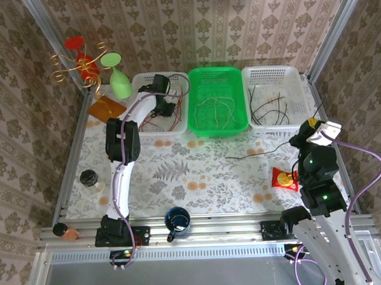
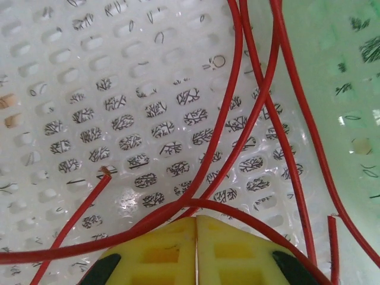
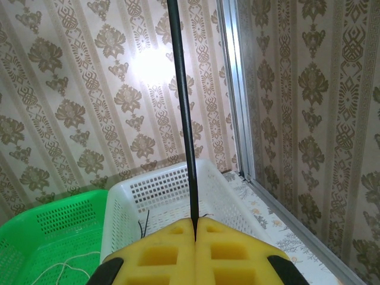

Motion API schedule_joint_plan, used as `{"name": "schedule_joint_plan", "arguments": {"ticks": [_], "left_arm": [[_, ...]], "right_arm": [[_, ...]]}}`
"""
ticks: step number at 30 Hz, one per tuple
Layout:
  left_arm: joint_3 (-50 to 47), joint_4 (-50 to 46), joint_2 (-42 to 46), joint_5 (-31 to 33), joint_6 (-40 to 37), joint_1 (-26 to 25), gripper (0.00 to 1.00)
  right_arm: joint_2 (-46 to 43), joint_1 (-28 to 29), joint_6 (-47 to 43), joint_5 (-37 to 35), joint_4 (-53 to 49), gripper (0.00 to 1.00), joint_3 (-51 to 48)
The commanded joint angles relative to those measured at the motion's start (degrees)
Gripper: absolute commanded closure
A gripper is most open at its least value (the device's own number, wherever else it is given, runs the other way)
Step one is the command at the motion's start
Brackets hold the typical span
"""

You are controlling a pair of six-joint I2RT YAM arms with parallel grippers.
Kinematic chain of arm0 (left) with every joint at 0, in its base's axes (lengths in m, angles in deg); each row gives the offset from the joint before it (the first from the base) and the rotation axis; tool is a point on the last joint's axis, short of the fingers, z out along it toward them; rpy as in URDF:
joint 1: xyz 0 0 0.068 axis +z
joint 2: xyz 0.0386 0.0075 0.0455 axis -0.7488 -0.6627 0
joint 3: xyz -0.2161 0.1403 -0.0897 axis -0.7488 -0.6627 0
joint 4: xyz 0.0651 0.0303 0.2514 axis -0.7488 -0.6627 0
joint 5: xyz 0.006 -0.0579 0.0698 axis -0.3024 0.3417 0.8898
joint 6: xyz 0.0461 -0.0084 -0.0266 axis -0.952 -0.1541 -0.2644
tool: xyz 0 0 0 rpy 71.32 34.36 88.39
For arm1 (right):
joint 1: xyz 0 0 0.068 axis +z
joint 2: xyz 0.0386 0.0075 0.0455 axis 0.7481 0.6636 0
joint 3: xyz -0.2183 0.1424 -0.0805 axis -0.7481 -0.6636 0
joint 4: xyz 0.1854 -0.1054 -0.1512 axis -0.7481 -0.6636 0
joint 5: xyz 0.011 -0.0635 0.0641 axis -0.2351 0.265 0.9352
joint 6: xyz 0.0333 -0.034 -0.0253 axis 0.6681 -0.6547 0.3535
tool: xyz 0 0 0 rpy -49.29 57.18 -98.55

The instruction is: Untangle the cables

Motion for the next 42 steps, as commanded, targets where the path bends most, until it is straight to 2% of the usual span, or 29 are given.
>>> {"name": "schedule_joint_plan", "arguments": {"ticks": [1, 7, 14, 18, 24, 29, 33, 36, 42], "left_arm": [[0.8, -0.7, 5.86, -1.58, 0.87, 0.37, 0.89], [0.05, -4.72, 15.04, -0.63, -0.55, 0.39, 0.64], [-11.42, -8.37, 28.14, 0.4, -2.18, 2.02, 0.47], [-20.1, -6.25, 35.44, -0.85, -0.74, 2.08, 0.44], [-34.26, 2.43, 47.76, -4.82, 2.7, 0.61, 0.41], [-46.58, 13.23, 57.38, -6.42, 5.27, -2.24, 0.36], [-52.3, 17.76, 62.01, -6.12, 7.19, -3.68, 0.35], [-55.92, 20.27, 64.56, -5.91, 9.1, -4.74, 0.35], [-61.07, 24.36, 68.53, -4.81, 11.34, -5.92, 0.33]], "right_arm": [[-0.48, -0.24, -0.23, 1.15, 1.01, 1.0, 1.92], [-0.4, -0.24, 0.41, 1.66, 0.77, 1.0, 2.42], [0.13, -0.25, 0.73, 1.92, 1.69, 1.0, 1.73], [1.65, -0.21, 1.65, 3.42, 2.63, 1.0, 2.86], [7.14, -0.17, 0.33, 8.14, 4.91, 1.0, 11.05], [15.22, -0.2, -0.71, 12.96, 9.43, 1.0, 20.33], [22.56, -0.15, -2.15, 16.49, 12.82, 1.0, 28.04], [27.69, -0.17, -4.88, 17.48, 15.28, 1.0, 34.07], [38.16, -0.41, -16.35, 18.69, 16.2, 1.0, 49.32]]}}
